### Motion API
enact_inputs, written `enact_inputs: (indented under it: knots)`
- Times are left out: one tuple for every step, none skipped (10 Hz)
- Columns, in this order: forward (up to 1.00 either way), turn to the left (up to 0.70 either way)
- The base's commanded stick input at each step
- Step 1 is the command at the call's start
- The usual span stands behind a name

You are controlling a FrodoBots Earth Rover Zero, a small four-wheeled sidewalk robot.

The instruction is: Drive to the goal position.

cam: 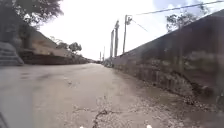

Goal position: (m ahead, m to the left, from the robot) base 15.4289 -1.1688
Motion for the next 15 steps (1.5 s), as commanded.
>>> enact_inputs:
  knots:
    - [0.7, 0.0]
    - [0.7, 0.0]
    - [0.7, 0.0]
    - [0.7, 0.0]
    - [0.7, 0.0]
    - [0.7, 0.0]
    - [0.7, 0.0]
    - [0.7, 0.0]
    - [0.7, 0.0]
    - [0.7, 0.0]
    - [0.7, 0.0]
    - [0.7, 0.0]
    - [0.7, 0.0]
    - [0.7, 0.0]
    - [0.7, 0.0]
